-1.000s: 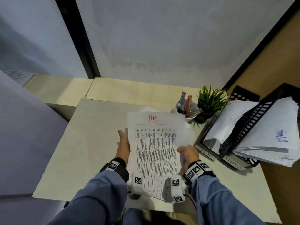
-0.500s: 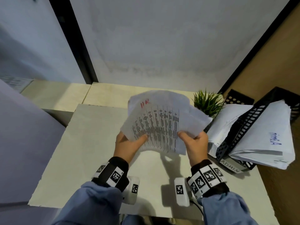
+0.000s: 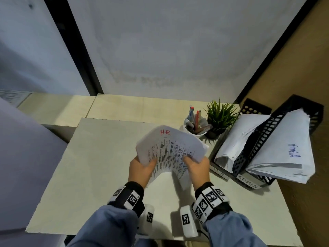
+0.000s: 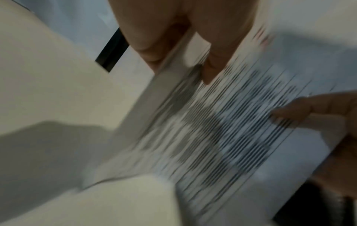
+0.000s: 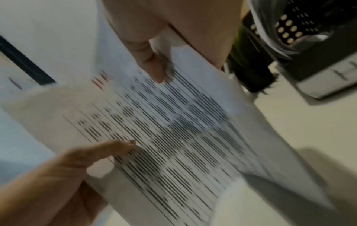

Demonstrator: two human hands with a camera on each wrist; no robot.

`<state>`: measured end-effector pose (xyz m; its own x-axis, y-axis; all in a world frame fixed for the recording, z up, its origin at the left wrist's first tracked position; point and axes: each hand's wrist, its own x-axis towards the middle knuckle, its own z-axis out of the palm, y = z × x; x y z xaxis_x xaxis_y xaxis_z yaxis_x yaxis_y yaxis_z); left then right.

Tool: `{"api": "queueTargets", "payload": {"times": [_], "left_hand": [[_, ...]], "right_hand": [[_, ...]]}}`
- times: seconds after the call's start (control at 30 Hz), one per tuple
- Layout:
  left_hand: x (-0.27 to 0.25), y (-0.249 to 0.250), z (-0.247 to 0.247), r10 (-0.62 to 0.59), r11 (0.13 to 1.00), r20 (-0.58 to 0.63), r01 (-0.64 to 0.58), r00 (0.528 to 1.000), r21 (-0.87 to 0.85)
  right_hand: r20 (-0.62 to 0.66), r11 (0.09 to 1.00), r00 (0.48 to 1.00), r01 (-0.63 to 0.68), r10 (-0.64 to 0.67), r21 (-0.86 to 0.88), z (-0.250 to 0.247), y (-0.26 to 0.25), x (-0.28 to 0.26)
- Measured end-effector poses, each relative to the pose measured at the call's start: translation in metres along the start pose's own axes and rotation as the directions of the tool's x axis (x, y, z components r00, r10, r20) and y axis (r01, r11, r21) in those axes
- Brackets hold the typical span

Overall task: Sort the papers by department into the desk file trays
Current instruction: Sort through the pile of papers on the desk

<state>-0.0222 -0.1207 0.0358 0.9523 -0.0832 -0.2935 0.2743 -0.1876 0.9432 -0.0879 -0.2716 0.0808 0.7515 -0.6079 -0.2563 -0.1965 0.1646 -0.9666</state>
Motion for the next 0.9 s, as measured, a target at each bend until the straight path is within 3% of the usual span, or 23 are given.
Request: {"api": "queueTargets", "payload": {"times": [0.07,0.13,0.27,0.37,0.43,0.53,0.63,0.7,0.8,0.9], "left_hand": [[0.0,-0.017,-0.001,-0.055,0.993,0.015,0.053,0.998,0.102],[0.0,-0.023,-0.003,-0.036,0.989,0.032,0.031,0.999,0.146],[-0.006,0.011,0.0,0.172,0.979,0.064,-0.178,0.983,0.1],[-0.005,0.054,0.006,0.356,0.919,0.097,-0.367,0.929,0.146],[-0.002,0.083,0.009,0.427,0.855,0.173,-0.459,0.887,0.241],[0.0,0.12,0.015,0.468,0.743,0.303,-0.556,0.83,0.372],[-0.001,0.15,0.026,0.441,0.737,0.376,-0.568,0.815,0.367],[-0.003,0.164,0.036,0.446,0.732,0.394,-0.581,0.803,0.356],[-0.007,0.184,0.053,0.465,0.701,0.422,-0.615,0.778,0.361],[-0.006,0.197,0.075,0.459,0.664,0.454,-0.635,0.763,0.395]], "right_hand": [[-0.02,0.996,0.996,-0.09,0.089,-0.025,-0.003,0.012,-0.001],[-0.015,0.995,0.996,-0.094,0.093,-0.035,-0.01,0.009,0.002],[-0.049,0.995,0.995,0.079,-0.082,-0.068,-0.029,-0.024,0.011],[-0.297,0.964,0.926,0.18,-0.233,-0.195,-0.052,-0.049,0.031],[-0.474,0.952,0.845,0.123,-0.248,-0.279,-0.072,-0.06,0.053],[-0.541,0.954,0.841,-0.141,-0.027,-0.266,-0.094,-0.063,0.085],[-0.437,0.91,0.844,-0.397,0.311,-0.118,-0.108,-0.058,0.105],[-0.327,0.869,0.833,-0.491,0.447,-0.065,-0.113,-0.054,0.115],[-0.26,0.845,0.818,-0.535,0.513,-0.017,-0.118,-0.049,0.131],[-0.355,0.85,0.799,-0.526,0.486,-0.022,-0.122,-0.052,0.136]]}}
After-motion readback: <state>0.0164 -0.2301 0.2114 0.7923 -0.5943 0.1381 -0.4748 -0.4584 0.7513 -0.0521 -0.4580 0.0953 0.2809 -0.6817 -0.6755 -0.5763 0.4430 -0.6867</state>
